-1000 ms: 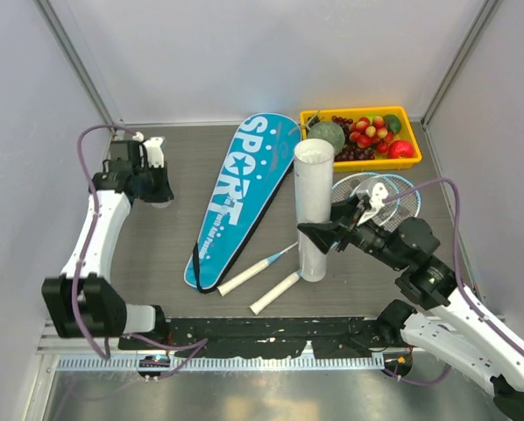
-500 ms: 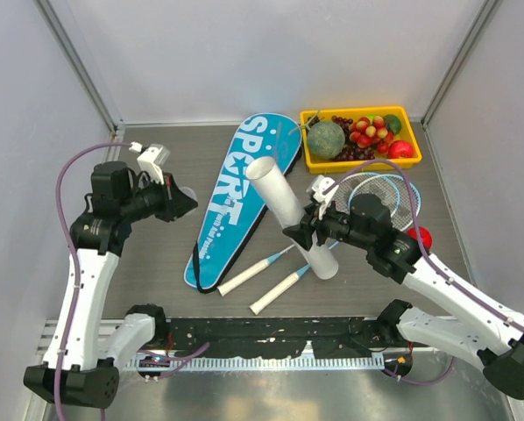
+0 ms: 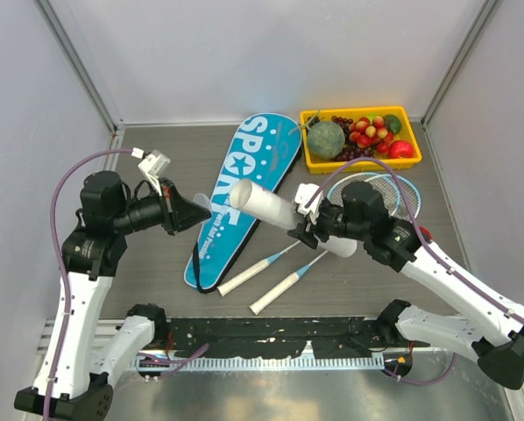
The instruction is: Pack up the badminton gear
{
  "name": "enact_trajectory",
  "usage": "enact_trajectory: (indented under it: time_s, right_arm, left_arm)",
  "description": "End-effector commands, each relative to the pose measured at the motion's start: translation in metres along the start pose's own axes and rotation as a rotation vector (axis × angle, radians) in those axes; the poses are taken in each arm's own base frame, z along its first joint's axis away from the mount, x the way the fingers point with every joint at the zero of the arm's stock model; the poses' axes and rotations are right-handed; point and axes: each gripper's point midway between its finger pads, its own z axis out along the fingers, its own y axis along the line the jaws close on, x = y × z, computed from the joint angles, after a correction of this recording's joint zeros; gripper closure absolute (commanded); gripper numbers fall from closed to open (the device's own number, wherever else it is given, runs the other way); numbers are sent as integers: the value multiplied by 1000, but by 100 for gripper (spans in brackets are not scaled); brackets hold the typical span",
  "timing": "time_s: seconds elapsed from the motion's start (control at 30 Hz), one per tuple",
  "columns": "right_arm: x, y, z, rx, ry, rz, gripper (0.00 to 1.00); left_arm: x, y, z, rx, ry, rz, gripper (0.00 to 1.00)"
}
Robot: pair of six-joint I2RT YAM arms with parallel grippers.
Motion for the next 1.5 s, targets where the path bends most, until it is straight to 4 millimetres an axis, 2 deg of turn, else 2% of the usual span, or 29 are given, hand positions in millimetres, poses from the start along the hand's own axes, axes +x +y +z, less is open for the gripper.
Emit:
enact_trajectory:
  time_s: [0.0, 0.1, 0.17, 0.27, 0.47, 0.83, 1.03, 1.27, 1.47]
  right_arm:
    - [-20, -10, -15, 16, -38, -277, 59]
    - [-13, -18, -17, 46, -3, -369, 60]
    - [-16, -21, -18, 57, -2, -394, 62]
    - [-27, -15, -16, 44, -61, -414, 63]
    - [-34, -6, -4, 20, -87, -453, 62]
    - [-48, -5, 8, 27, -110, -479, 58]
    - [-53, -7, 11, 44, -126, -437, 55]
    - [-54, -2, 12, 22, -140, -434, 55]
    - [-52, 0, 14, 0, -131, -450, 55]
  left_arm:
    - [-18, -41, -13, 133, -56, 63, 100]
    - [-16, -61, -16, 247, -47, 52, 100]
    - [-14, -71, -17, 307, -40, 48, 100]
    - [-13, -78, -19, 329, -43, 48, 100]
    - [-12, -89, -20, 395, -25, 24, 100]
    - [-4, -86, -13, 412, 9, -15, 100]
    - [2, -87, -12, 422, 24, -25, 100]
    - [11, -81, -8, 422, 45, -44, 100]
    - [8, -83, -8, 438, 44, -32, 100]
